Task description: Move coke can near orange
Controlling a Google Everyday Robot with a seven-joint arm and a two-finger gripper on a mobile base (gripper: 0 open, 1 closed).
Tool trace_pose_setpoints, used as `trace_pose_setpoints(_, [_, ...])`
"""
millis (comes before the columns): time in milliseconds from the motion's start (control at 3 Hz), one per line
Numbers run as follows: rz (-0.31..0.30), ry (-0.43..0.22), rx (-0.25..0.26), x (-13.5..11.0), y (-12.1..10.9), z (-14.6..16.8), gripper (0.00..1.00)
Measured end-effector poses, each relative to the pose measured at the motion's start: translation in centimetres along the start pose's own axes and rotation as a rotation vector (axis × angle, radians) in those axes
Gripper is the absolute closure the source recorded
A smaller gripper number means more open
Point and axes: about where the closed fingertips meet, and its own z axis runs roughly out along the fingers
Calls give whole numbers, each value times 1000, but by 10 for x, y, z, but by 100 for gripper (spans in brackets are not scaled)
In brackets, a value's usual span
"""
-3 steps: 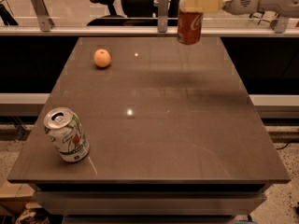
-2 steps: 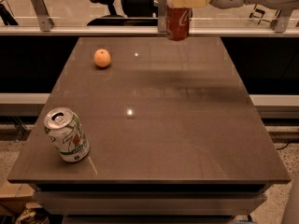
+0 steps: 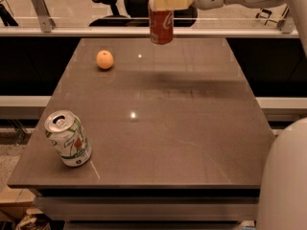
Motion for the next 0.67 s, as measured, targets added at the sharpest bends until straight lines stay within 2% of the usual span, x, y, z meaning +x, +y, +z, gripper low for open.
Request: trace_pose_setpoints(667, [-16, -6, -52, 8, 12, 38, 100])
